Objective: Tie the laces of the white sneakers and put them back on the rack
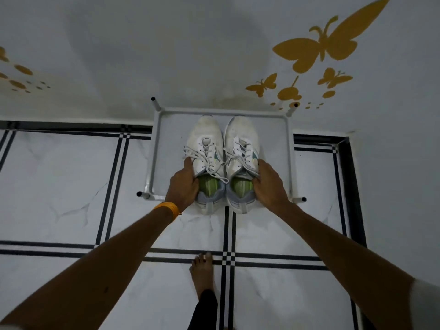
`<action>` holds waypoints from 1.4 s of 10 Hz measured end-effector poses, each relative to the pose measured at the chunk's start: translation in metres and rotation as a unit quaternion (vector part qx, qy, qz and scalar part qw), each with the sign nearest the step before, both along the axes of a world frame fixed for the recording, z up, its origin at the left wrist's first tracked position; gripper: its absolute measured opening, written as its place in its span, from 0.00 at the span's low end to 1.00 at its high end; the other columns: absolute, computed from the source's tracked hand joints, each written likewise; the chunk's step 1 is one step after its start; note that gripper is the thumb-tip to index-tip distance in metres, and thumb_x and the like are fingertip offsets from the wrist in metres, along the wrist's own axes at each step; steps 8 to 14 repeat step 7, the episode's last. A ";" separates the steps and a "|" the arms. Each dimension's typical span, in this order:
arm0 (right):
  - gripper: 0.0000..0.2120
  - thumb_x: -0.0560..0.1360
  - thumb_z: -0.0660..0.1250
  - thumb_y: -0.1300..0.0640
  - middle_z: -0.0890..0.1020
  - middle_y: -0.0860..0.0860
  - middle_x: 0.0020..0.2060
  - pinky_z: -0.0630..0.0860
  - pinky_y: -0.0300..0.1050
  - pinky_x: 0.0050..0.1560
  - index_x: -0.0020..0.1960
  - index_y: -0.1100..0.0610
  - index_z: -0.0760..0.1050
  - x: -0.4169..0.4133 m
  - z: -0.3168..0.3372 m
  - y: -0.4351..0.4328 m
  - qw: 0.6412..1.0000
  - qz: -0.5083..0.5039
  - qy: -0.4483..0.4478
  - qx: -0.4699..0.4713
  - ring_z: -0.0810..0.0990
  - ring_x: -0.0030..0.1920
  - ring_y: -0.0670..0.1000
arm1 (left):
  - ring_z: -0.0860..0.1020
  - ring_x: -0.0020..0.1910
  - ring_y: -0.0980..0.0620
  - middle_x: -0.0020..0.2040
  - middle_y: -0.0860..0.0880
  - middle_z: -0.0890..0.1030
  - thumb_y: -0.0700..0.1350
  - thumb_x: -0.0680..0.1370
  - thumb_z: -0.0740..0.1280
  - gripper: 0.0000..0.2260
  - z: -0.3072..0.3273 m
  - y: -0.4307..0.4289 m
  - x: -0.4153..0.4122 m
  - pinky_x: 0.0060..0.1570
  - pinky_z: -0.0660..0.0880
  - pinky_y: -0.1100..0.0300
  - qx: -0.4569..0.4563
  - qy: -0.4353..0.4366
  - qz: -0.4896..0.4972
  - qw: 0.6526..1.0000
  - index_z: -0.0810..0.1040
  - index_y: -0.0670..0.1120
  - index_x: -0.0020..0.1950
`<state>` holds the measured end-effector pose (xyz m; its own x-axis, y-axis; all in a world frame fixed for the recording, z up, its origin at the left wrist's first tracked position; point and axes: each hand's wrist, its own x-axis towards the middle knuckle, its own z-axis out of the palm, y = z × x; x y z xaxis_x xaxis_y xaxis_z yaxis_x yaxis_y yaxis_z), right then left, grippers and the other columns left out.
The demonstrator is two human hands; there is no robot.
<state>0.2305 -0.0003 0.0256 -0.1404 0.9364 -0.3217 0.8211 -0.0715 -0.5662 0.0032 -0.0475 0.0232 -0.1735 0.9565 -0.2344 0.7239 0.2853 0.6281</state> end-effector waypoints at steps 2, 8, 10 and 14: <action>0.20 0.79 0.62 0.60 0.77 0.60 0.60 0.75 0.56 0.60 0.70 0.60 0.66 -0.011 -0.051 0.044 1.000 -0.005 0.013 -0.010 0.77 0.58 0.61 | 0.79 0.55 0.35 0.60 0.37 0.80 0.42 0.78 0.60 0.26 -0.046 0.045 -0.013 0.58 0.77 0.44 -0.017 -0.023 0.013 0.999 0.58 0.43 0.76; 0.36 0.73 0.64 0.39 0.70 0.60 0.63 0.77 0.61 0.55 0.74 0.53 0.56 -0.004 -0.027 0.058 0.986 0.029 -0.071 -0.151 0.75 0.60 0.64 | 0.80 0.51 0.38 0.55 0.41 0.80 0.53 0.75 0.67 0.28 -0.034 0.067 -0.011 0.49 0.79 0.47 -0.091 0.089 -0.013 0.992 0.62 0.44 0.70; 0.36 0.73 0.64 0.39 0.70 0.60 0.63 0.77 0.61 0.55 0.74 0.53 0.56 -0.004 -0.027 0.058 0.986 0.029 -0.071 -0.151 0.75 0.60 0.64 | 0.80 0.51 0.38 0.55 0.41 0.80 0.53 0.75 0.67 0.28 -0.034 0.067 -0.011 0.49 0.79 0.47 -0.091 0.089 -0.013 0.992 0.62 0.44 0.70; 0.36 0.73 0.64 0.39 0.70 0.60 0.63 0.77 0.61 0.55 0.74 0.53 0.56 -0.004 -0.027 0.058 0.986 0.029 -0.071 -0.151 0.75 0.60 0.64 | 0.80 0.51 0.38 0.55 0.41 0.80 0.53 0.75 0.67 0.28 -0.034 0.067 -0.011 0.49 0.79 0.47 -0.091 0.089 -0.013 0.992 0.62 0.44 0.70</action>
